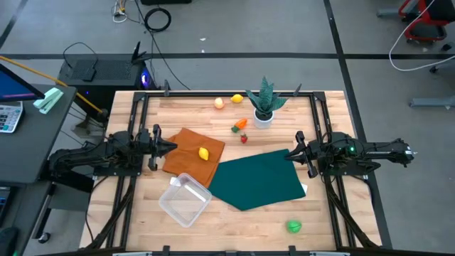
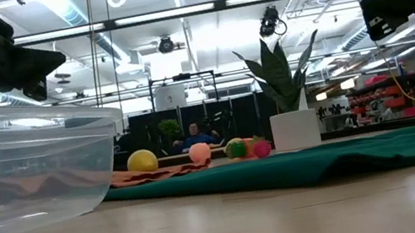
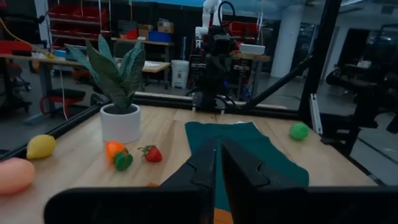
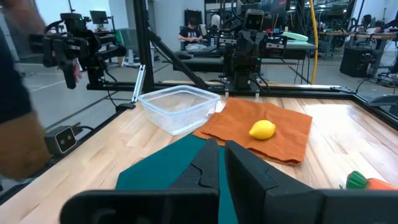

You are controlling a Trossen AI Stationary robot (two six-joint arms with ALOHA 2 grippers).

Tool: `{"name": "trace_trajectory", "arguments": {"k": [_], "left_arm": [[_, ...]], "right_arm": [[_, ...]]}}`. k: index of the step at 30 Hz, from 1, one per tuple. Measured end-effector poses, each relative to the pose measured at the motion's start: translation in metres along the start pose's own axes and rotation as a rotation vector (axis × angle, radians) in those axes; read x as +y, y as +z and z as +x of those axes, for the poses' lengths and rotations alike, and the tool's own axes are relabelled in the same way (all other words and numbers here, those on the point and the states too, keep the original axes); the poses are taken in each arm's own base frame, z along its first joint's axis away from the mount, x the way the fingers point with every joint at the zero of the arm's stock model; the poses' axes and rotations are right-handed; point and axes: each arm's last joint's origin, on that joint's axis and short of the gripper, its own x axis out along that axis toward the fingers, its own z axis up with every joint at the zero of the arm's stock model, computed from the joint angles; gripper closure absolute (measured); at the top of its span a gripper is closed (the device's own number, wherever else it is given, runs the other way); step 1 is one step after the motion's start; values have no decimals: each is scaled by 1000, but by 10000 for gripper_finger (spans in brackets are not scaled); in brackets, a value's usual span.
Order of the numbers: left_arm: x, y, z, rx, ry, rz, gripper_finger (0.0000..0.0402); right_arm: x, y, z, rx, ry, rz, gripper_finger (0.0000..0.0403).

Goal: Pick and placing Produce into tupperware
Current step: Put the pear into the transparent container

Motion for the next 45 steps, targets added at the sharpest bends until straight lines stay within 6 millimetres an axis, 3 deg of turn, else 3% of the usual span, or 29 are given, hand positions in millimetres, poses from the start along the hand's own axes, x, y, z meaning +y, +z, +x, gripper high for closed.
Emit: {"name": "trace_trajectory", "arguments": {"k": [20, 28, 37, 45], "left_arm": [[0, 0, 0, 0, 0, -5, 367], [1, 3, 0, -37, 55, 103, 377], [9, 10, -2, -140, 279, -73, 381], [11, 16, -3, -202, 312, -93, 376]], "right_arm": [[0, 0, 0, 0, 0, 0, 403], [-1, 1, 0, -10, -18, -38, 403], [-7, 24, -4, -246, -291, -72, 403], [-6, 38, -9, -418, -247, 52, 403]]}}
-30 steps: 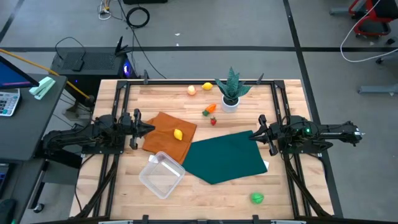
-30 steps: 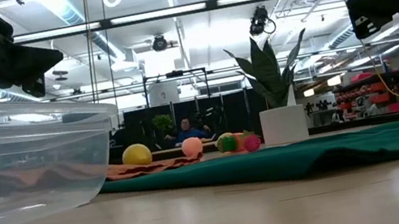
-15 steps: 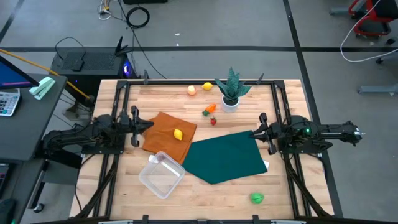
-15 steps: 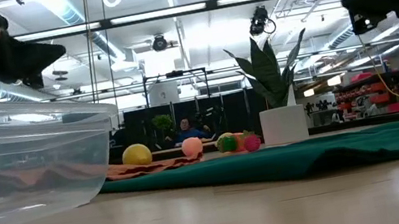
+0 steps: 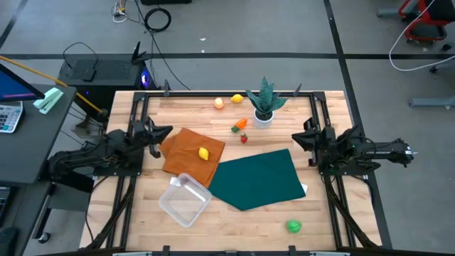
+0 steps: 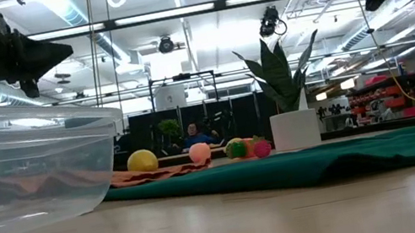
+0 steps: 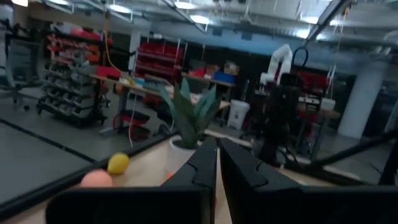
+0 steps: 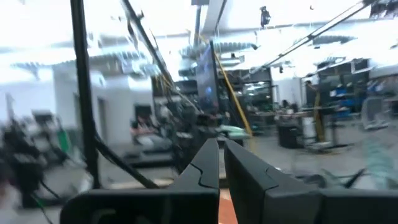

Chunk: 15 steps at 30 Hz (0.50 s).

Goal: Pick and placing Produce into tupperware
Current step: Put the pear into the transparent container

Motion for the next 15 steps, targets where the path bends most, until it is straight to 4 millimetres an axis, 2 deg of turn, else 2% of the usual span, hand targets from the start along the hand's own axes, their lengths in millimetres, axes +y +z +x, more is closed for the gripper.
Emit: {"name": "trace_trajectory", "arguments": {"k": [7, 15], "left_arm": [[3, 3, 0, -41, 79, -52, 389], [5, 18, -2, -228, 201, -184, 382]], "right_arm": [[0, 1, 0, -12, 12, 214, 403], [0, 2, 0, -19, -10, 277, 403]]}}
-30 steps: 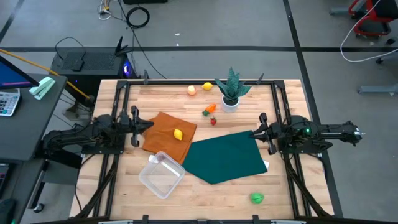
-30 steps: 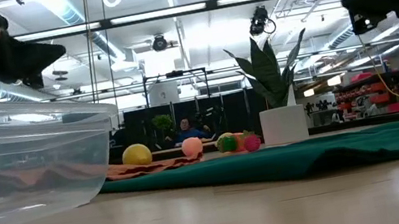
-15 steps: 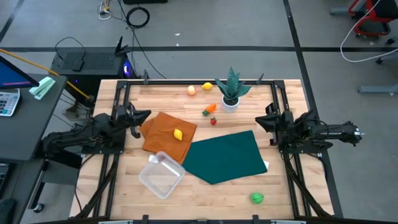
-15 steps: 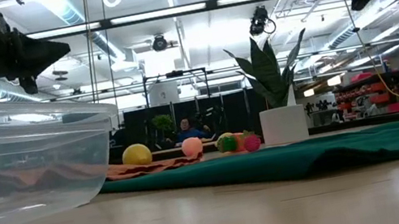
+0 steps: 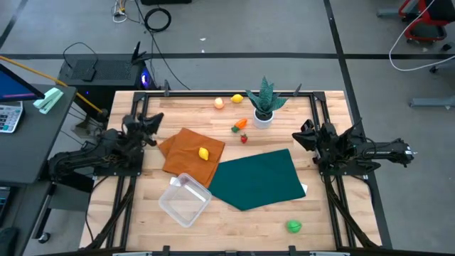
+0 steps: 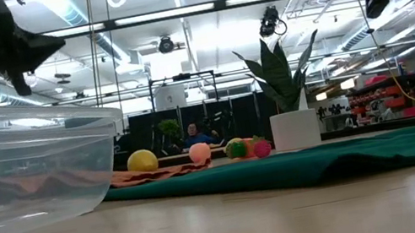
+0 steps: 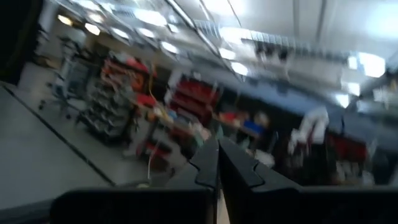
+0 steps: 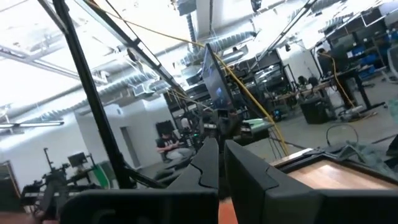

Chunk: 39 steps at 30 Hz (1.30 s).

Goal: Pick and placing Produce into tupperware
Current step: Put the pear into the transparent container

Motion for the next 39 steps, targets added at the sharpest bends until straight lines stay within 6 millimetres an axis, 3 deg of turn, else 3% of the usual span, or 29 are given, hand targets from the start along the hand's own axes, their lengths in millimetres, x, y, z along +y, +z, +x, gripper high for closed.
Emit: {"name": "trace_trajectory", "arguments": {"k": [5, 11, 17, 27, 34, 39], "left_arm": [[-1, 10, 0, -111, 24, -143, 387], [0, 10, 0, -119, 44, -208, 386], [0, 14, -1, -161, 49, -229, 373], [-2, 22, -2, -240, 35, -207, 386], [-11, 47, -3, -325, 5, -133, 389], [-23, 66, 4, -228, -35, -31, 392]], "right_arm": [[0, 6, 0, -77, -51, -49, 403], [-3, 20, -1, -272, -167, 125, 403], [3, 53, 11, -359, -236, 97, 403], [9, 94, 61, -85, -380, 44, 403], [10, 125, 91, 60, -441, 27, 403], [9, 138, 104, 180, -461, 48, 403]]}}
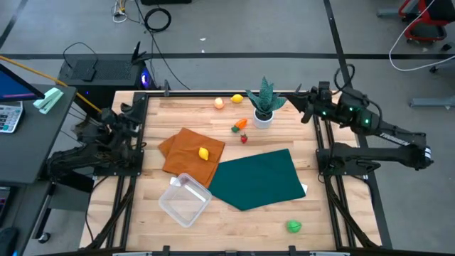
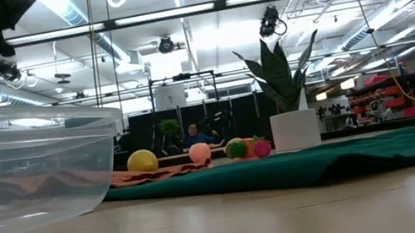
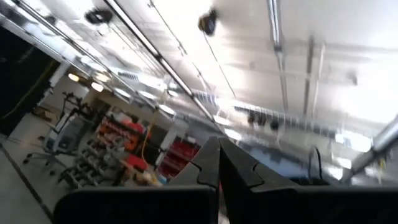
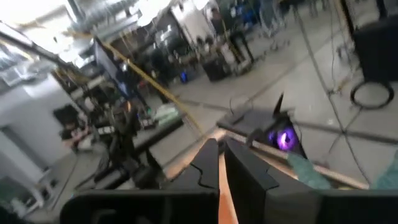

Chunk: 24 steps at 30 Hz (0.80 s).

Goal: Pick and placing Produce into tupperware
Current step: Put the pear into the transparent container

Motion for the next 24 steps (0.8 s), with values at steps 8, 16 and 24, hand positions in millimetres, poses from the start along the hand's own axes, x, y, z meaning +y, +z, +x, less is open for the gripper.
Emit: {"name": "trace_trajectory", "arguments": {"k": [8, 16, 24], "left_arm": [[-21, 23, 25, 232, 12, 161, 380], [-29, 6, 45, 437, -9, 247, 383], [-37, -17, 65, 574, -39, 249, 388]], "right_arm": [[8, 14, 4, 142, -13, -18, 403], [6, 2, -4, 357, 22, 117, 403], [5, -9, -9, 552, 101, 170, 403]]}}
